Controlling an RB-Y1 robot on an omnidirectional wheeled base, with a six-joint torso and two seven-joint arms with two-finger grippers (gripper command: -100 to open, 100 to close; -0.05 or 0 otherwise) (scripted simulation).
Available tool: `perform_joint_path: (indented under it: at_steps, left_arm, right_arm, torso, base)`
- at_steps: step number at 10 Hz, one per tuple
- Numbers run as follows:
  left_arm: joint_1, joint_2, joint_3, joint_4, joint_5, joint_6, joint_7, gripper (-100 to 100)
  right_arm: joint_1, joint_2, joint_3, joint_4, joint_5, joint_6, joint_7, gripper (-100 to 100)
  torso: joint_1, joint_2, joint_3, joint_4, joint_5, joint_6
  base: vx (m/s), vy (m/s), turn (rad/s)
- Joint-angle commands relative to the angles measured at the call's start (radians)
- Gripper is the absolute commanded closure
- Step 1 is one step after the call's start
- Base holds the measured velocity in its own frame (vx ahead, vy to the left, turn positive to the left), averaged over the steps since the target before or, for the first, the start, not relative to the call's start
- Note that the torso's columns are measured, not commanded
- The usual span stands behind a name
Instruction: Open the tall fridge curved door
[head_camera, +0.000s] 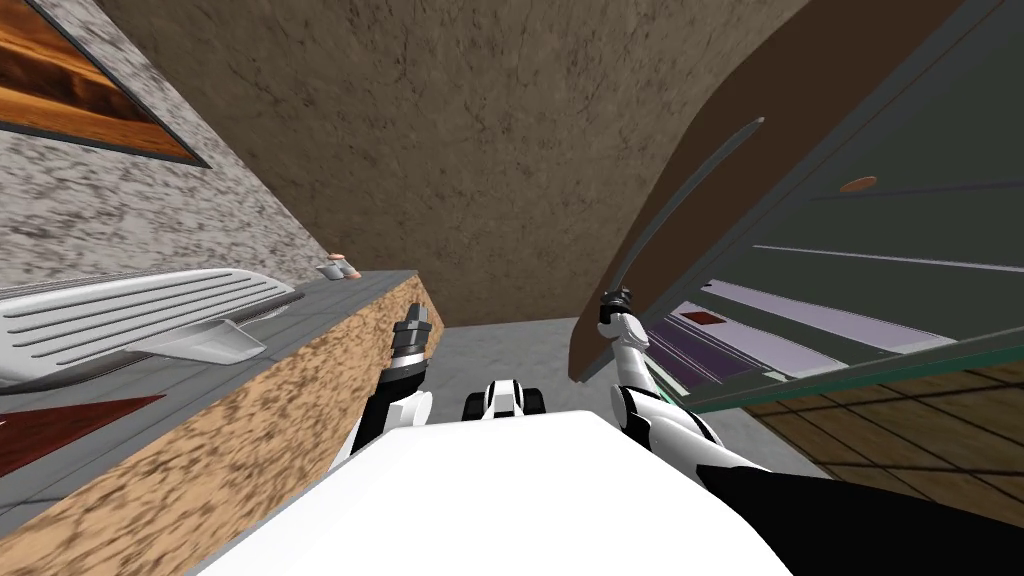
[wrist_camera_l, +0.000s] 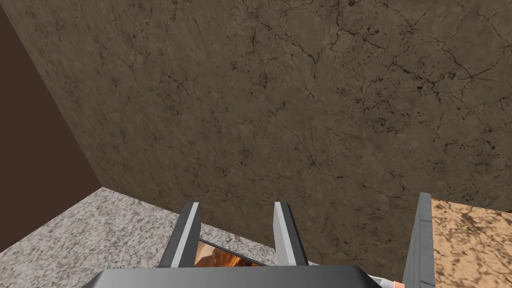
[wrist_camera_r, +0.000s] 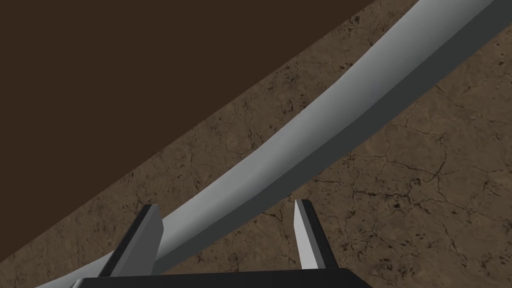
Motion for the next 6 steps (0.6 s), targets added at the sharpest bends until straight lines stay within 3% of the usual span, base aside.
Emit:
perform_joint_path:
  at_steps: [1, 6]
  left_arm:
    - [0.000, 0.000, 0.000, 0.000, 0.000, 0.000, 0.000, 0]
    - [0.000, 0.000, 0.000, 0.000, 0.000, 0.000, 0.000, 0]
  right_arm:
    - [0.006, 0.008, -0.019, -0.014, 0.015, 0.030, 0.000, 100]
    - [0.013, 0.022, -0.057, -0.034, 0.051, 0.074, -0.001, 100]
  torso:
    - [-0.004, 0.005, 0.002, 0.000, -0.002, -0.001]
    - [-0.003, -0.006, -0.004, -0.001, 0.000, -0.001]
  base:
    - [0.191, 0.109, 0.000]
    - [0.217, 0.152, -0.011]
